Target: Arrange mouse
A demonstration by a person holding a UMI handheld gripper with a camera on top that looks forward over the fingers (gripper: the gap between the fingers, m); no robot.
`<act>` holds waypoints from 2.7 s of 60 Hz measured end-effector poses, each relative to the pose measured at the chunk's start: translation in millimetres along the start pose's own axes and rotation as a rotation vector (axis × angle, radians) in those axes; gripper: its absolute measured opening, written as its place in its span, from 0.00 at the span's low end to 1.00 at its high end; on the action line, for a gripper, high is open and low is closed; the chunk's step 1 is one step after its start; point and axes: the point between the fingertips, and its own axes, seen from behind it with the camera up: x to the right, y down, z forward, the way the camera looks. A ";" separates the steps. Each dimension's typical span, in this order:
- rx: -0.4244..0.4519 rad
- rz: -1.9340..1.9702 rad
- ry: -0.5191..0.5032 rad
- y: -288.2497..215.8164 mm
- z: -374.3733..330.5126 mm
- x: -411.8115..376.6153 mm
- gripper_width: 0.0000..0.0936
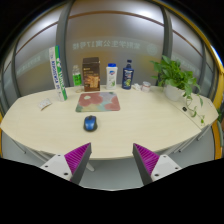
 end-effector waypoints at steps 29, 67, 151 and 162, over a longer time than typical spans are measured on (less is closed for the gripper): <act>0.007 -0.073 -0.086 -36.2 200.7 -104.2 0.81; 0.117 -0.088 -0.245 -165.3 177.2 -129.4 0.38; 0.174 -0.117 -0.046 -162.0 41.9 -68.0 0.91; 0.193 -0.093 -0.045 -151.1 4.6 -68.9 0.91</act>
